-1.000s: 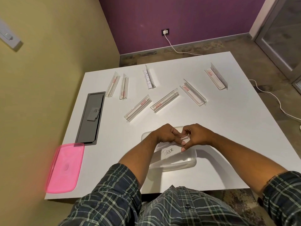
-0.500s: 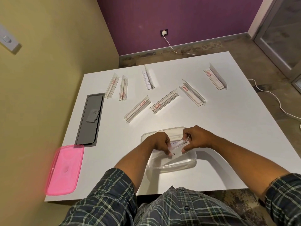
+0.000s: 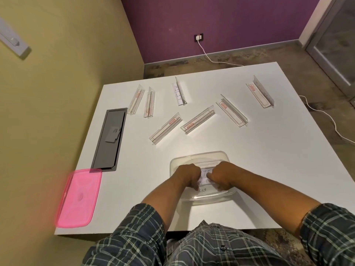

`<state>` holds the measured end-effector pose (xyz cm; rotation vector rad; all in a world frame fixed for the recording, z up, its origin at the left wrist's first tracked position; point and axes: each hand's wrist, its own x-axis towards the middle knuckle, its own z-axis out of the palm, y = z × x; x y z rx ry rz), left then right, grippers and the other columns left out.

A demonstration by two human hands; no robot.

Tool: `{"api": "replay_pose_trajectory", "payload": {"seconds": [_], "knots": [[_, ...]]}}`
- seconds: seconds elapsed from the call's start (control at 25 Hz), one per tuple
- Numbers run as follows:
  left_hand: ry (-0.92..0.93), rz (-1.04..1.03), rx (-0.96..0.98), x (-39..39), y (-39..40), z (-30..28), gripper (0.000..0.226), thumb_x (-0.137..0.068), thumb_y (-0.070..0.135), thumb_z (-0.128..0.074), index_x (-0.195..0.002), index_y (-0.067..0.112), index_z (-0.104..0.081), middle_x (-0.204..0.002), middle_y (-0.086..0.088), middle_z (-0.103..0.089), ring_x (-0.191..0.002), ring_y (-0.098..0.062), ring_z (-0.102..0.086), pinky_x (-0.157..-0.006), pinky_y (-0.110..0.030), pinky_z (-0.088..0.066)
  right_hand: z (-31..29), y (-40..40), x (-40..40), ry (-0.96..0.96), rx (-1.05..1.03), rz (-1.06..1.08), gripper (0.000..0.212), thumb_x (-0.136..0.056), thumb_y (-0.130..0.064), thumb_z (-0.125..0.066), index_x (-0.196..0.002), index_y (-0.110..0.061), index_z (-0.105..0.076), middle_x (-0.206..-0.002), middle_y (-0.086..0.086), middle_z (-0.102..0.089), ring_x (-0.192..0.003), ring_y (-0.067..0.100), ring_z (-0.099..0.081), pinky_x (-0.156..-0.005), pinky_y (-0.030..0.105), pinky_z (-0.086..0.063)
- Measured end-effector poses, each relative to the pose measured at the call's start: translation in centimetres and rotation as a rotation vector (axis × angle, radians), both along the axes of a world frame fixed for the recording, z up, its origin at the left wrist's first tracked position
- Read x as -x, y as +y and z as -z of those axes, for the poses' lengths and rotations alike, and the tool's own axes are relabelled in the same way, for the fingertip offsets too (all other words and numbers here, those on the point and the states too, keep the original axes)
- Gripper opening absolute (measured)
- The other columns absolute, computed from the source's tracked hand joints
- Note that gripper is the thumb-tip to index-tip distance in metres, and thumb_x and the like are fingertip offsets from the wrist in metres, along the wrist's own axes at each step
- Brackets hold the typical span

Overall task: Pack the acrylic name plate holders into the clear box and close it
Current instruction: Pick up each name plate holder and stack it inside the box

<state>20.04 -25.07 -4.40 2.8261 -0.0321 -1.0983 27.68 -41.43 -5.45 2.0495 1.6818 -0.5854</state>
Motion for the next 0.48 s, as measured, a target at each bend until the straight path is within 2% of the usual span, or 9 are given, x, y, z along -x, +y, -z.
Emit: {"api": "replay_pose_trajectory", "payload": {"seconds": [0.2,0.48], "knots": [[-0.072,0.157,-0.071,0.4,-0.6,0.6,0.034,-0.087,0.039,-0.073,-0.104,0.010,-0.070,-0.108,-0.012,-0.071,-0.097,-0.033,-0.069,-0.069,-0.033,-0.046,0.3,0.1,0.5,-0.026,0.052,-0.012,0.037,-0.089,-0.026,-0.068,-0.119,-0.008,-0.055,-0.109,0.015,-0.071,-0.096,0.036,-0.068,-0.077,0.038,-0.051],[-0.107,0.249,-0.121,0.3,-0.4,0.5,0.038,-0.089,0.042,-0.072,-0.108,0.010,-0.072,-0.108,-0.012,-0.072,-0.097,-0.033,-0.070,-0.068,-0.033,-0.047,0.6,1.0,0.5,-0.038,0.112,-0.062,0.039,-0.091,-0.024,-0.065,-0.123,-0.006,-0.052,-0.109,0.015,-0.071,-0.096,0.035,-0.068,-0.074,0.036,-0.048]]}}
